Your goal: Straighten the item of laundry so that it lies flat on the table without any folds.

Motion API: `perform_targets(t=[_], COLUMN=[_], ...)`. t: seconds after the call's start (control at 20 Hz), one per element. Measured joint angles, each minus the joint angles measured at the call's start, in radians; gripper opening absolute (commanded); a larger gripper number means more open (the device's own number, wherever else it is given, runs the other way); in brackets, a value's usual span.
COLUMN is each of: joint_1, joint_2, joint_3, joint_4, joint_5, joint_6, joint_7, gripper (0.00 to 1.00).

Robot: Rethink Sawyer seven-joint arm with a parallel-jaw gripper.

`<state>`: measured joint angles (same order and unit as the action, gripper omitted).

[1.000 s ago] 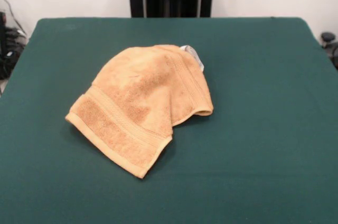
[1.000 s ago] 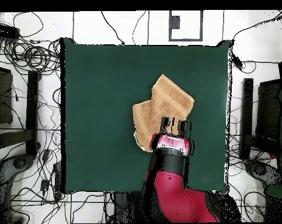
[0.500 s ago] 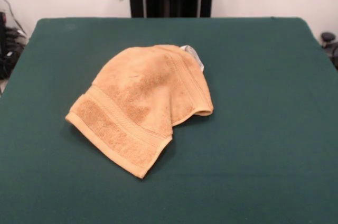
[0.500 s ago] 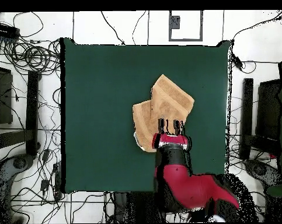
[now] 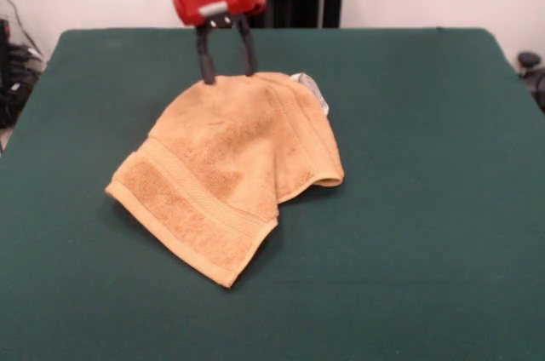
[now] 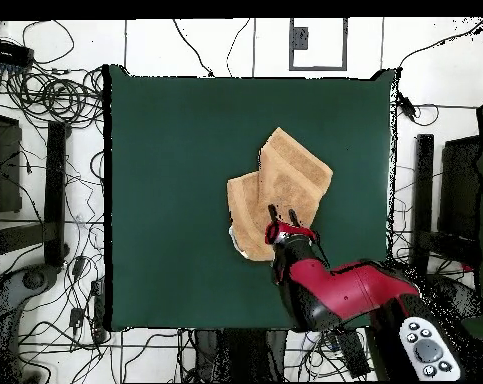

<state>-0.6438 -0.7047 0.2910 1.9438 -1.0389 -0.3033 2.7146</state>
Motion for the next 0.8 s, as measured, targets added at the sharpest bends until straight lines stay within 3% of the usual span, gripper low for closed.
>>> perform_targets(t=[0.3, 0.8], joint_1=[-0.159, -0.225], joint_2=[0.091, 0.190], joint_3=[0.258, 0.446], joint_4=[0.055, 0.123], joint_5=[0.012, 0.047], joint_6=[0.094, 0.126], joint_7=[0.001, 0.001], gripper=[1.00, 1.00])
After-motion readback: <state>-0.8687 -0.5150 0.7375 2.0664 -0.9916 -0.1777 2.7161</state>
